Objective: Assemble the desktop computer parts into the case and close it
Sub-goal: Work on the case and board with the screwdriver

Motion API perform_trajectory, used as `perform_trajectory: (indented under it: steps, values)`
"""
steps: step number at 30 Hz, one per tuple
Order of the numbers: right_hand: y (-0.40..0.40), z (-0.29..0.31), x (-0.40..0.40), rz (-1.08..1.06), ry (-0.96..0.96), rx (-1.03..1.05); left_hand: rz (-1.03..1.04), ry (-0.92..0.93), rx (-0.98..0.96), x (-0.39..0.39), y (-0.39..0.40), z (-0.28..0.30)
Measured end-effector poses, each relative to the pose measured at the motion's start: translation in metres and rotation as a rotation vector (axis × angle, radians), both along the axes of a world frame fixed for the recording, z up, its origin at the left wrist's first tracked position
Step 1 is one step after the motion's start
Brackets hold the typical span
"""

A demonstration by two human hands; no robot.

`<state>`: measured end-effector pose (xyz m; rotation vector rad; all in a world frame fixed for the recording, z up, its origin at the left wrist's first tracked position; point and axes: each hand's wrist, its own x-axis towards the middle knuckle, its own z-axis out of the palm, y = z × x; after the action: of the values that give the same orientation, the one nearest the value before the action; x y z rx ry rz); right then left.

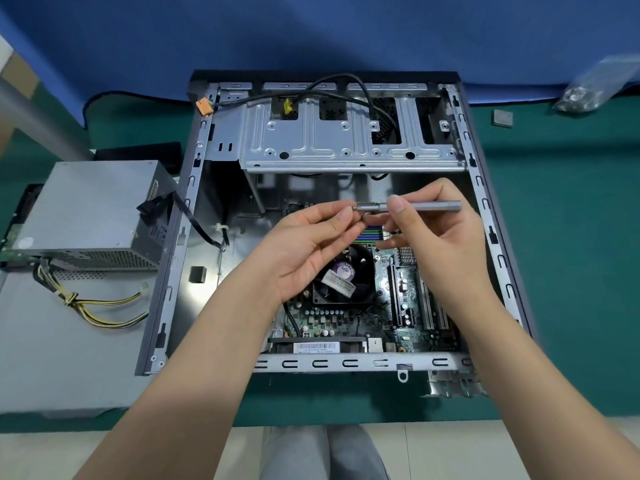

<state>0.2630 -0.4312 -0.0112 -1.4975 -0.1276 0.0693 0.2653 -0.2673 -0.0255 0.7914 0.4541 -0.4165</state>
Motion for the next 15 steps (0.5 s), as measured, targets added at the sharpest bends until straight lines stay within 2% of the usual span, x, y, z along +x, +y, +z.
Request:
perform_trajectory:
  steps: [6,15]
  values:
    - [-0.005,-0.001,0.004,0.090,0.087,-0.018,-0.094,-0.098,0.316,-0.001,-0.002,-0.002]
    - [-0.011,-0.002,0.007,0.064,0.120,0.014,-0.153,-0.173,0.322,0.002,-0.009,-0.002]
